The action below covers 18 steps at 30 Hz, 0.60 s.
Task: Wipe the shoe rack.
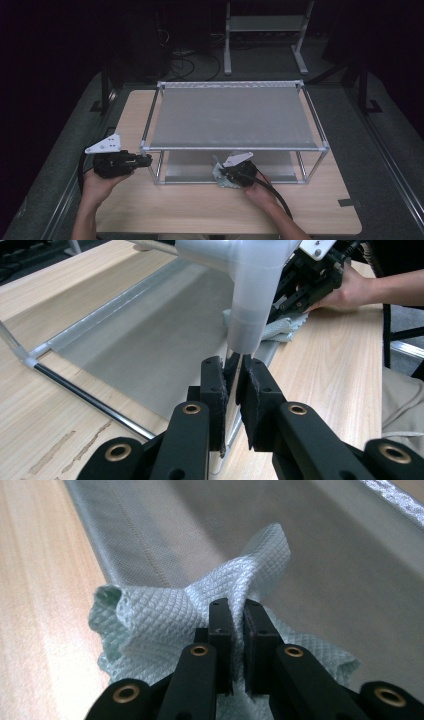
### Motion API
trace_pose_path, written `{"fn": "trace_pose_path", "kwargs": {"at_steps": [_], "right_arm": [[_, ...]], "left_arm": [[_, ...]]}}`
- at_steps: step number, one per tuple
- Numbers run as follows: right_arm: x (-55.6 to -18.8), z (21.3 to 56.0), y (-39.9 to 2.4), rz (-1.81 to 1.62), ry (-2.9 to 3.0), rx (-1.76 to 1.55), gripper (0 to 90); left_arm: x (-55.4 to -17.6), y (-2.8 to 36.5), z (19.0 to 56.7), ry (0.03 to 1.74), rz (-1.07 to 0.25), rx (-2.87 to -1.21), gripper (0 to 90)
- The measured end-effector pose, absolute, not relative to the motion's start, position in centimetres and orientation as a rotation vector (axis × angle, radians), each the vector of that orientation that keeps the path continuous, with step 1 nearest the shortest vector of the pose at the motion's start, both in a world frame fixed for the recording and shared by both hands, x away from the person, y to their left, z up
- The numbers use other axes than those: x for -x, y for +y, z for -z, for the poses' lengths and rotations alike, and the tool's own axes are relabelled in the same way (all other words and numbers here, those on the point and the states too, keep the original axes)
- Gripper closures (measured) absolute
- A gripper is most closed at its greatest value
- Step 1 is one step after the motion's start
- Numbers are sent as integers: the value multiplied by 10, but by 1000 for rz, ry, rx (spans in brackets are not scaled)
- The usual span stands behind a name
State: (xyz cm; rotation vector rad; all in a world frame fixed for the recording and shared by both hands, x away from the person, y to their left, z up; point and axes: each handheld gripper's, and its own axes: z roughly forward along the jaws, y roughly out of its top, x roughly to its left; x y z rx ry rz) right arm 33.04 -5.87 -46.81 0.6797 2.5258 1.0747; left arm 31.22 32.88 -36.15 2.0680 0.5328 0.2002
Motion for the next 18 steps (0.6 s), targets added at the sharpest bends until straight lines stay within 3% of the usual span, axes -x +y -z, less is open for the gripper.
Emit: {"fn": "trace_pose_path", "kwargs": {"at_steps": [18], "right_arm": [[-329,470,-66,-1104,2504,-758,838]], "left_arm": [[-315,328,362,528,-192,-2062,804]]}}
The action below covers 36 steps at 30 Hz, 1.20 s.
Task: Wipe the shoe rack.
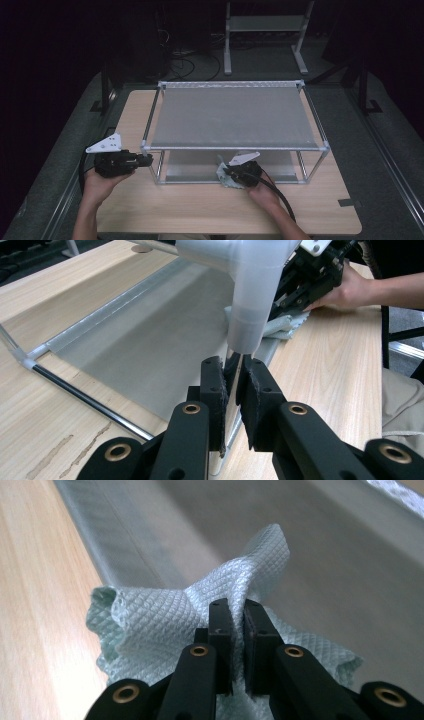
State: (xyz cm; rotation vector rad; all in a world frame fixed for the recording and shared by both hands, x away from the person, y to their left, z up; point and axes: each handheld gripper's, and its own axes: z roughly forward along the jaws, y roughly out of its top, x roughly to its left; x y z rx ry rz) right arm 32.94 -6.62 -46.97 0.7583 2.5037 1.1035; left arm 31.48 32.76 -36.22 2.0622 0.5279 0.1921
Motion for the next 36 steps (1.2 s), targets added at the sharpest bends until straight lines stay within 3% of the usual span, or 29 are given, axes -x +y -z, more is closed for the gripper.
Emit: {"fn": "trace_pose_path", "kwargs": {"at_steps": [4,10,15,21,28,32,36], "right_arm": [[-330,470,-56,-1096,2508,-730,837],[-329,468,-80,-1082,2495,-807,838],[-330,469,-62,-1076,2503,-754,838],[-326,469,-88,-1088,2479,-814,837],[-328,468,-66,-1080,2508,-744,837],[-327,467,-93,-1072,2493,-805,836],[-329,468,-86,-1078,2484,-815,836]], "left_arm": [[-315,328,362,528,-188,-2060,804],[-316,327,363,522,-186,-2058,804],[-316,328,363,528,-181,-2059,803],[-316,327,363,522,-182,-2058,803],[-316,327,363,525,-180,-2058,803],[-317,327,363,522,-182,-2056,803],[-317,327,363,526,-186,-2058,804]]}}
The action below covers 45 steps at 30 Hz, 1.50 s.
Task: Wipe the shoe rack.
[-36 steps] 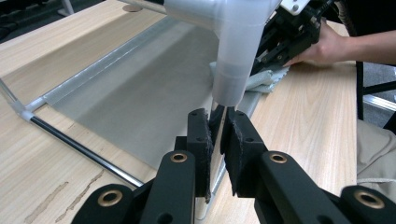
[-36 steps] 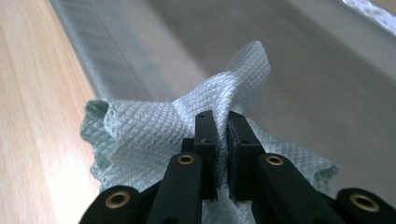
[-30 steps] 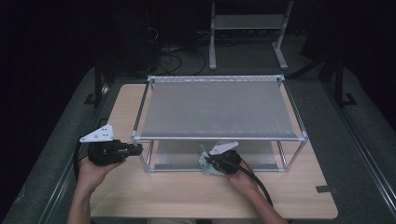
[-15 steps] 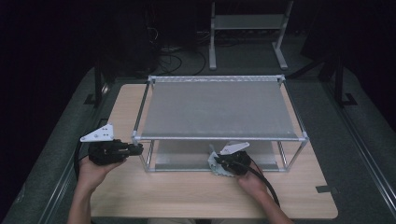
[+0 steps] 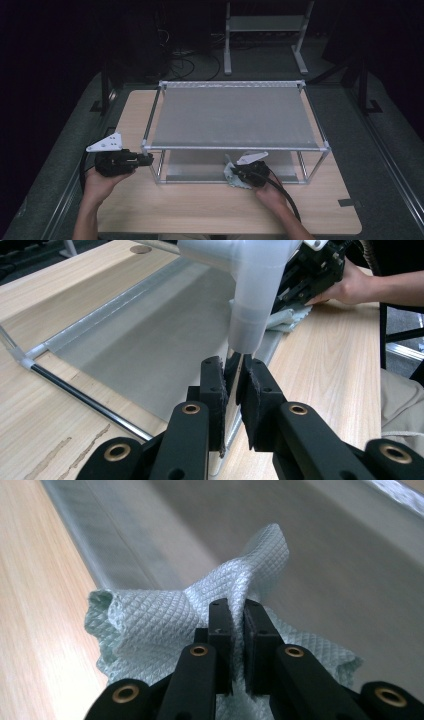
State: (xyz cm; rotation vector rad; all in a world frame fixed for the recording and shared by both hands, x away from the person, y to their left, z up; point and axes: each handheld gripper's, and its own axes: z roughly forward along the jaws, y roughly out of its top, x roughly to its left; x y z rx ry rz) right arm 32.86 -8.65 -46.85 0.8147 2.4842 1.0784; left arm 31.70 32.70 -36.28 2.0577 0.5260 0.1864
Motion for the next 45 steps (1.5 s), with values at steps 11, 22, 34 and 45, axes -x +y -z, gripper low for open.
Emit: {"fn": "trace_pose_path", "kwargs": {"at_steps": [11,22,34,45], "right_arm": [[-327,469,-93,-1072,2469,-842,836],[-330,469,-86,-1076,2466,-834,837],[-320,470,-106,-1062,2442,-858,836],[-327,472,-79,-1054,2442,-769,838]], "left_arm": [[-318,327,362,524,-184,-2061,803],[-317,328,362,527,-191,-2063,804],[-316,329,362,530,-189,-2063,804],[-314,342,362,554,-193,-2055,802]]}}
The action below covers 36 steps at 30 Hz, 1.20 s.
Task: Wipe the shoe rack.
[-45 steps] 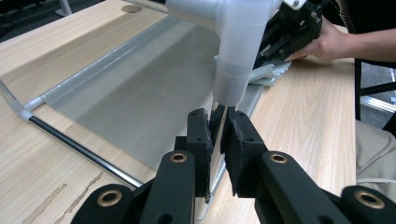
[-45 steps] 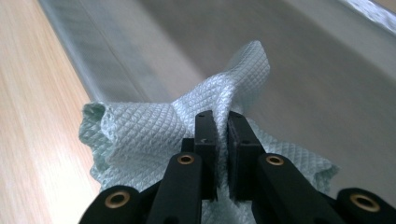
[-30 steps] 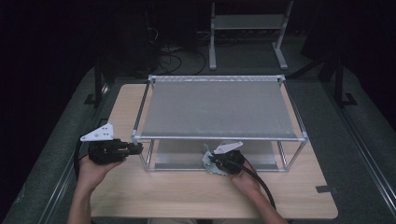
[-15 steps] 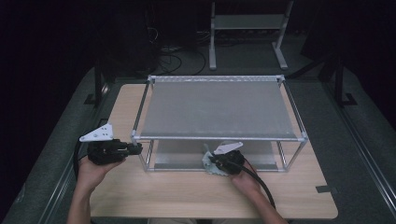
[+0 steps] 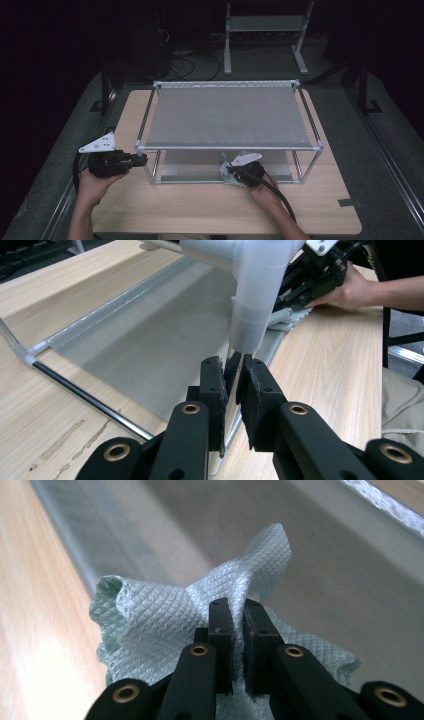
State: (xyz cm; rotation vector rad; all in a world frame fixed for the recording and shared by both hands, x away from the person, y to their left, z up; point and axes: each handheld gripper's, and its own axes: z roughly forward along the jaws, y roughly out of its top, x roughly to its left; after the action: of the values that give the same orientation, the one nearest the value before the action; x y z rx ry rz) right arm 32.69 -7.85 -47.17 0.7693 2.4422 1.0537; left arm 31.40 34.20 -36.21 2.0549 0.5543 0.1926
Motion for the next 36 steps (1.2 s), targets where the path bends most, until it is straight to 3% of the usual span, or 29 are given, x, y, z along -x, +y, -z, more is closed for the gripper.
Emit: {"fn": "trace_pose_path", "kwargs": {"at_steps": [5,15,21,29,34,36], "right_arm": [[-320,471,-96,-1057,2437,-799,838],[-336,473,-71,-1072,2442,-780,839],[-329,471,-109,-1048,2423,-842,839],[-328,471,-100,-1060,2430,-823,838],[-323,471,-135,-1039,2385,-910,838],[-322,472,-130,-1047,2383,-924,838]], "left_arm": [[-313,341,362,551,-196,-2058,802],[-312,353,363,587,-200,-2036,799],[-312,348,363,575,-193,-2040,800],[-312,347,363,576,-197,-2043,800],[-312,346,363,573,-195,-2042,800],[-312,345,362,573,-201,-2048,800]]}}
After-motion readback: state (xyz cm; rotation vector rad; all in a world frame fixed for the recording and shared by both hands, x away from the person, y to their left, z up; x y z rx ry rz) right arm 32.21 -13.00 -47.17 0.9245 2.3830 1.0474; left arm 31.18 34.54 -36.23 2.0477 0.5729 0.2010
